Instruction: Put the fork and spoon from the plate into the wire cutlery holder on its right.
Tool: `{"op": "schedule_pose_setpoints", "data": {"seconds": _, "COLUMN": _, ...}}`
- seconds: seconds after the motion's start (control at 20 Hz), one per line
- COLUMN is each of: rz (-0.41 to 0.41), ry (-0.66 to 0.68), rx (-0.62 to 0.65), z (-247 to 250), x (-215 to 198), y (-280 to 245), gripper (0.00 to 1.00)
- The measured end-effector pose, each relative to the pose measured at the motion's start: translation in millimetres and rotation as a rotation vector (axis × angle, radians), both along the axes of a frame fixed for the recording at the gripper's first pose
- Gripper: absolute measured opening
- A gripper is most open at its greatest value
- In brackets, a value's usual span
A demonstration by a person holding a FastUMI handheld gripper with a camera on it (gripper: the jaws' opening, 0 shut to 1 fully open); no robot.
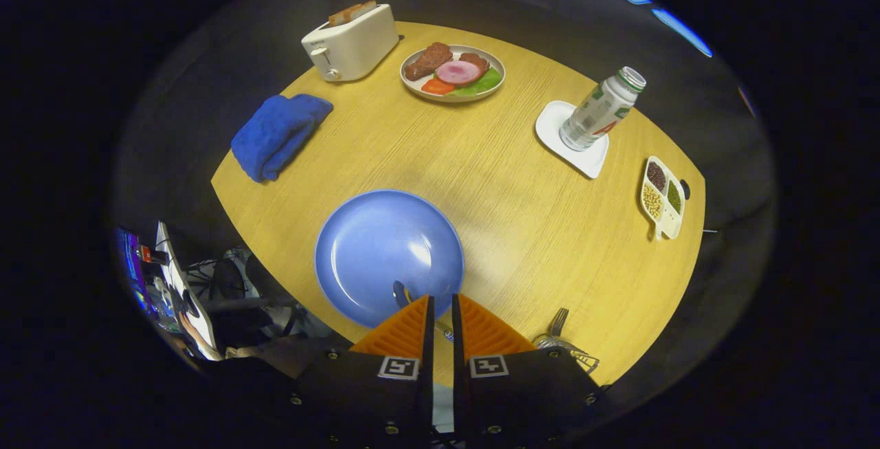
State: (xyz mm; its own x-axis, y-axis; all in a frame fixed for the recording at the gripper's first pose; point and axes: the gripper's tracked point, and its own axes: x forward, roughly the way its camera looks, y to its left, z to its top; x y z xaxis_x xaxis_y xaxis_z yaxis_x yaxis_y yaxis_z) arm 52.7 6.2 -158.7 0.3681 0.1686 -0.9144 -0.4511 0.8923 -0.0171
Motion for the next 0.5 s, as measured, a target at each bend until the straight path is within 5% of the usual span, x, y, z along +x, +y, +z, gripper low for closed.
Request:
{"op": "schedule_pose_setpoints", "data": {"seconds": 0.15, "rz": 0.004, "ry": 0.053, "rx": -0.024, "z": -28.7, "x": -33.1, "y": -29.5, "gripper": 0.18}}
{"op": "schedule_pose_setpoints", "data": {"seconds": 0.2, "rz": 0.006, "ry": 0.081, "rx": -0.025, "z": -40.9, "x": -48.0, "y": -38.2, "gripper": 0.33}}
{"op": "schedule_pose_setpoints", "data": {"seconds": 0.3, "rz": 0.004, "ry": 0.125, "rx": -0.014, "z": -63.8, "x": -78.3, "y": -51.7, "gripper": 0.43}}
{"op": "schedule_pose_setpoints", "data": {"seconds": 0.5, "rz": 0.004, "ry": 0.137, "rx": -0.045, "z": -97.7, "x": -99.1, "y": -71.0, "gripper": 0.43}}
